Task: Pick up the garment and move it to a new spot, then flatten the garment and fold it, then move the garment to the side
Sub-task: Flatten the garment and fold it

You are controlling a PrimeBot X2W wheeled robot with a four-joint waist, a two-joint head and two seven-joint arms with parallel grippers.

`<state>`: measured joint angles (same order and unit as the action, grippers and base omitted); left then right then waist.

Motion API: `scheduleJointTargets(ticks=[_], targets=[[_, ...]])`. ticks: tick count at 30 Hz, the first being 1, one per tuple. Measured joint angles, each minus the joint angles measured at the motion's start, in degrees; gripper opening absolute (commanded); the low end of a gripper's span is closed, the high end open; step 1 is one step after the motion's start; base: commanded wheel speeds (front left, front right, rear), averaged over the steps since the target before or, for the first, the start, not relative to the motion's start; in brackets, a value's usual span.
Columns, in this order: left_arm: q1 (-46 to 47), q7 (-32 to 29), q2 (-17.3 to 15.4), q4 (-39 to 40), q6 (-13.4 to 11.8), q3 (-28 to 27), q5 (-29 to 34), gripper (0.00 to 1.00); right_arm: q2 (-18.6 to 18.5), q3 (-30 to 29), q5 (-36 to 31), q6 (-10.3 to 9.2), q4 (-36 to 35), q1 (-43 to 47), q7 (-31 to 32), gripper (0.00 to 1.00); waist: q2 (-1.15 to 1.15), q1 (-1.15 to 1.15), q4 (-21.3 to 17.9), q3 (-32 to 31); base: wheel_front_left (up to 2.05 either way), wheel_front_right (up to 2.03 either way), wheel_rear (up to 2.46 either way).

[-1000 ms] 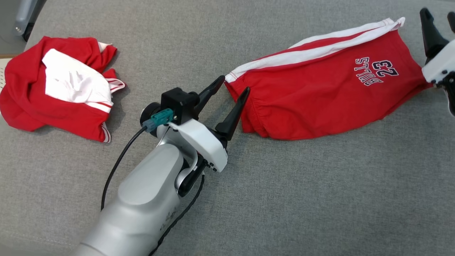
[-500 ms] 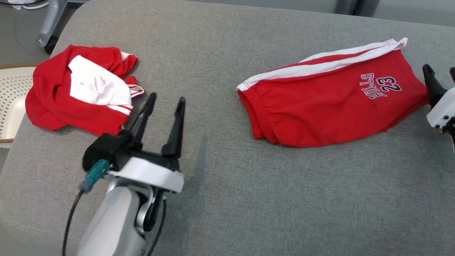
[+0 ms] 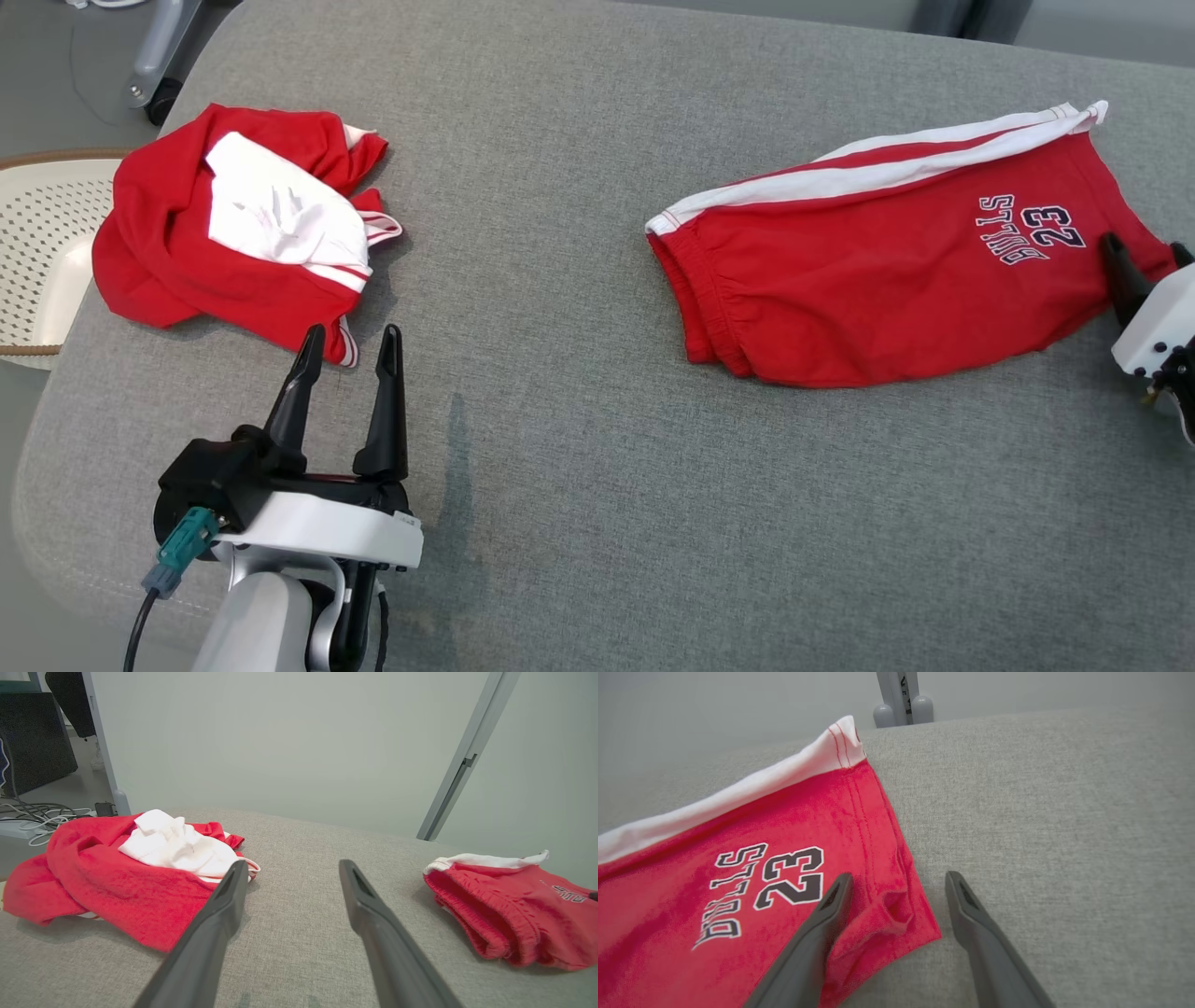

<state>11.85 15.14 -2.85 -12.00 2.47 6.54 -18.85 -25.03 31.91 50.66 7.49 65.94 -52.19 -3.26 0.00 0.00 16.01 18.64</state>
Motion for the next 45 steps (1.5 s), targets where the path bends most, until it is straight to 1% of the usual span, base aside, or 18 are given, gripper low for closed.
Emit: scheduleJointTargets(ticks=[1,2,3,4,7,10,18,20,25,26,31,36,39,45], targets=[[0.00,0.00,0.00,0.11,-0.01,0.07,-0.29,1.00,0.07,0.11,0.29,0.00,0.46,0.01,0.75,1.00,0.00,0.00,0.08,0.01,0.00,0.00,0.00],[-0.02,-0.01,0.00,0.13,-0.08,0.34,-0.46,1.00,0.34,0.11,0.99,0.00,1.36,0.09,1.74,0.41,0.00,0.00,0.23,0.06,0.00,0.00,0.00],[-0.01,0.00,0.00,0.14,-0.26,0.49,-0.48,1.00,0.34,0.11,1.29,0.00,1.56,0.08,1.75,0.15,0.00,0.00,0.31,0.10,0.00,0.00,0.00],[-0.01,0.00,0.01,0.16,-0.33,0.67,-0.54,1.00,0.32,0.09,1.43,0.00,1.76,0.07,1.89,0.00,0.00,0.00,0.37,0.15,0.00,0.00,0.00],[0.10,0.00,0.03,0.35,-0.47,1.01,-0.54,1.00,0.83,0.11,2.29,0.01,1.86,0.02,2.13,0.00,0.00,0.00,0.30,0.21,0.00,0.00,0.00],[0.12,-0.01,0.03,0.41,-0.53,0.93,-0.54,1.00,1.41,0.01,3.25,0.01,1.34,0.13,0.96,0.00,0.00,0.00,-0.24,-0.04,0.00,0.00,0.00],[-1.06,-0.01,0.05,-0.44,-0.25,-0.29,-0.69,1.00,1.71,0.18,6.69,0.01,-3.56,4.78,-2.88,0.00,0.00,0.00,-2.75,-2.69,0.00,0.00,0.00],[-2.18,-0.01,0.04,-0.70,0.04,-0.80,-0.41,1.00,0.80,0.22,8.89,0.01,-6.31,8.33,-4.15,0.00,0.00,0.00,-4.23,-4.33,0.00,0.00,0.00],[-3.92,0.00,0.07,-0.71,0.51,-2.09,0.38,1.00,-1.76,-0.12,12.46,0.01,-9.69,14.88,-6.06,0.00,0.00,0.00,-7.09,-6.84,0.00,0.00,0.00],[-3.92,0.00,0.07,-0.71,0.51,-2.09,0.38,1.00,-1.76,-0.12,12.46,0.01,-9.69,14.88,-6.06,0.00,0.00,0.00,-7.09,-6.84,0.00,0.00,0.00],[-4.94,0.00,0.05,-0.52,1.02,-3.43,0.83,1.00,-5.34,-0.62,14.37,0.01,-11.05,20.17,-7.64,0.00,0.00,0.00,-9.64,-8.81,0.00,0.00,0.00],[-5.76,0.00,0.07,-0.45,1.27,-4.02,1.05,1.00,-7.87,-2.09,15.78,0.01,-11.02,22.29,-8.93,0.00,0.00,0.00,-11.19,-10.07,0.00,0.00,0.00],[-5.81,-0.01,0.07,-0.13,1.26,-4.10,1.03,1.00,-8.11,-2.10,15.96,0.01,-11.26,22.39,-9.16,0.00,0.00,0.00,-11.79,-10.44,0.00,0.00,0.00],[-7.03,-0.01,0.07,-0.08,1.24,-4.35,0.67,1.00,-6.39,-1.00,13.88,0.00,-15.91,22.16,-10.93,0.00,0.00,0.00,-12.70,-12.01,0.00,0.00,0.00]])
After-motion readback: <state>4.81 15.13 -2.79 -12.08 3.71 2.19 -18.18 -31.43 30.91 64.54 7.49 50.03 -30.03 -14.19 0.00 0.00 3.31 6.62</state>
